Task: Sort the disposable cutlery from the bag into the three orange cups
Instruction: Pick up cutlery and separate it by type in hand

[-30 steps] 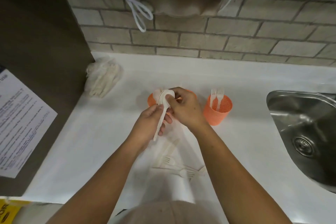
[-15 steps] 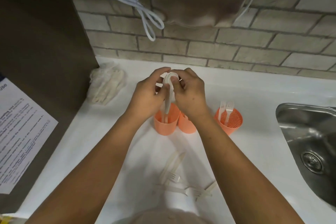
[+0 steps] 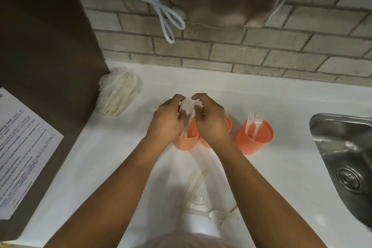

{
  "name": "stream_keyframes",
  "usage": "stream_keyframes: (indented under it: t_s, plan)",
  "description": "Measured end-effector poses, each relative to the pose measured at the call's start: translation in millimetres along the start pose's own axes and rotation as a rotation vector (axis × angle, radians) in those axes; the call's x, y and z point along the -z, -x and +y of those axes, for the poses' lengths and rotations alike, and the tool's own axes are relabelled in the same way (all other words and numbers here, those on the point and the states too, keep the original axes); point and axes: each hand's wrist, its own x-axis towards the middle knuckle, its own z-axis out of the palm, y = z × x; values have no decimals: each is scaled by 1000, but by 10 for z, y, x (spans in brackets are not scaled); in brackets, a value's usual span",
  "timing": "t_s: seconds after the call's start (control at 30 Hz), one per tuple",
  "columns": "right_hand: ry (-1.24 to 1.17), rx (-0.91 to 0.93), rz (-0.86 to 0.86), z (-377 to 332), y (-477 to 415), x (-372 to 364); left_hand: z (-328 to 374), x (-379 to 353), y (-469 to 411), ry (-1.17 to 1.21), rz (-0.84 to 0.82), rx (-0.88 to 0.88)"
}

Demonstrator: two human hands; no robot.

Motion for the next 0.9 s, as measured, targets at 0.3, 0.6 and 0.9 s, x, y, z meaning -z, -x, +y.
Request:
stream_keyframes:
  t_s: [0.3,0.6,0.9]
  plan:
    - [207,104,-160,158,54,22,-249,-174,-35,-193,79,31]
    - [293,63,-294,148,73,3,-348,-175,-27,-108,-52,-8]
    - [277,54,-253,111,-21,-64,-351,-287,-32,-60,14,-36]
